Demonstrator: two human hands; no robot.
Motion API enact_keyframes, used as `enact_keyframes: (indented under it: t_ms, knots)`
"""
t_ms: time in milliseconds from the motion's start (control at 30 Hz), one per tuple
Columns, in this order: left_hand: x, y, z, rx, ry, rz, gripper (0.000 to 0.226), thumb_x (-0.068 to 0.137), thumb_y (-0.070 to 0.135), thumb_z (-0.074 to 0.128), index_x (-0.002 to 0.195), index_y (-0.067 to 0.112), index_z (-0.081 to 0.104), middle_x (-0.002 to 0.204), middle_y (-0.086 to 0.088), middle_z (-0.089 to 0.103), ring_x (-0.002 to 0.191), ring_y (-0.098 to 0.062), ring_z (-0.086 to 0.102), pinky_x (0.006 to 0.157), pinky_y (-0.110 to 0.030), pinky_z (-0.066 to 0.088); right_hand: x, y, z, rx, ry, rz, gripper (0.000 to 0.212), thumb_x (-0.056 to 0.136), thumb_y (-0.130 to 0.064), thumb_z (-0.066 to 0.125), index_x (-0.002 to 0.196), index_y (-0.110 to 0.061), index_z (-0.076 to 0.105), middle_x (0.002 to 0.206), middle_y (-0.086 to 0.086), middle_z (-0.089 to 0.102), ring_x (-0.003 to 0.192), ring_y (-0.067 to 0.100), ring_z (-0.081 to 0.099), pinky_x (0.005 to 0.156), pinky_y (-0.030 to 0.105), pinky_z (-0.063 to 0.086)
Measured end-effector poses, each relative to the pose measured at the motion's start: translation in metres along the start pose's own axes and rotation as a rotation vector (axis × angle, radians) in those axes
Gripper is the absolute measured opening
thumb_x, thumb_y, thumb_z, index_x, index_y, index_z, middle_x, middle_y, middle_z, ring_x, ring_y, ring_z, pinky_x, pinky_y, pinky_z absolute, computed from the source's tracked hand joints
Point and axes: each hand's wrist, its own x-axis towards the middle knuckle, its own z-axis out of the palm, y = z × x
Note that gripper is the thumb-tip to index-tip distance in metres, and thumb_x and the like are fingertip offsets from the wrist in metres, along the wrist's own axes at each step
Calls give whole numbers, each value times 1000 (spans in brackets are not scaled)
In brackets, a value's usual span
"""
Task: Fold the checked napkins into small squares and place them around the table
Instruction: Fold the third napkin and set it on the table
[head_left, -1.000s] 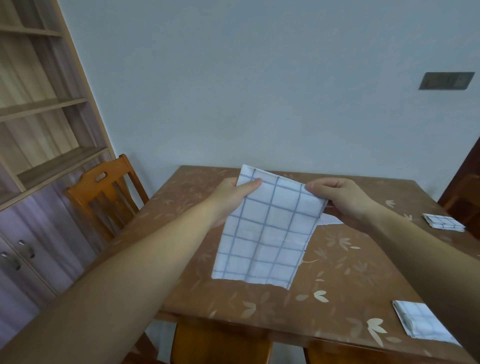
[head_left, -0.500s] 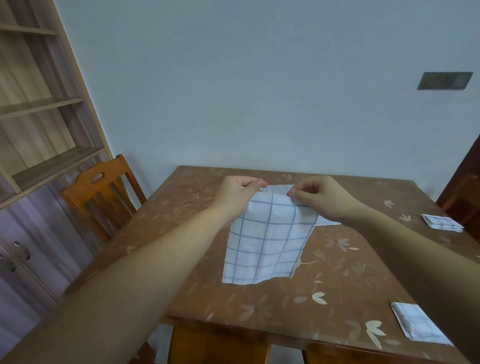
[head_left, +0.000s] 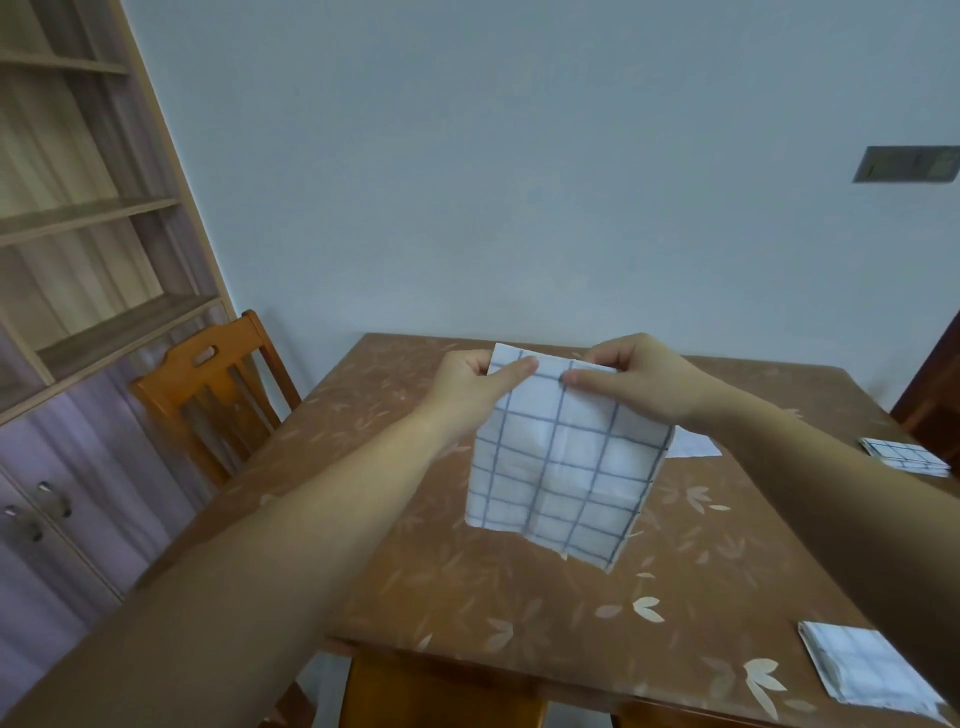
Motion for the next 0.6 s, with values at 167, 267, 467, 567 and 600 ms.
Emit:
enact_keyframes:
  t_ms: [167,267,467,567,600]
  knots:
    - [5,4,3,-3,73,52,33,87,25,71,84,-8,70,79,-10,66,72,-14,55,65,-31,43,4,-5,2,-89,12,-22,42,91,-32,67,54,-17,54,50,-10,37,48,7,31,45,16,27]
    - [10,4,-8,11,178,76,31,89,22,70,64,5,67,64,2,56,61,-6,48,57,-23,37,-2,-1,-8,12,-6,53,40,90,-26,69,56,-9,58,49,-8,38,45,7,34,43,13,30]
    - [15,-1,-11,75,302,155,47,93,25,65,58,-3,51,60,-3,41,57,-9,36,50,-25,26,-5,28,-8,656,44,233,37,94,-46,56,93,-12,72,86,11,66,77,21,64,66,27,55]
    - [17,-1,-8,54,347,127,43,94,28,63,58,8,48,59,-6,41,54,-8,37,46,-21,26,-6,40,5,758,-56,316,67,74,-66,56,117,-16,67,101,9,71,88,21,67,74,32,53]
    - [17,-1,-7,37,367,107,42,94,29,63,59,10,50,59,-7,45,56,-10,41,46,-21,28,-9,41,11,732,-98,336,63,73,-59,60,119,-16,67,106,4,74,94,20,69,80,35,53]
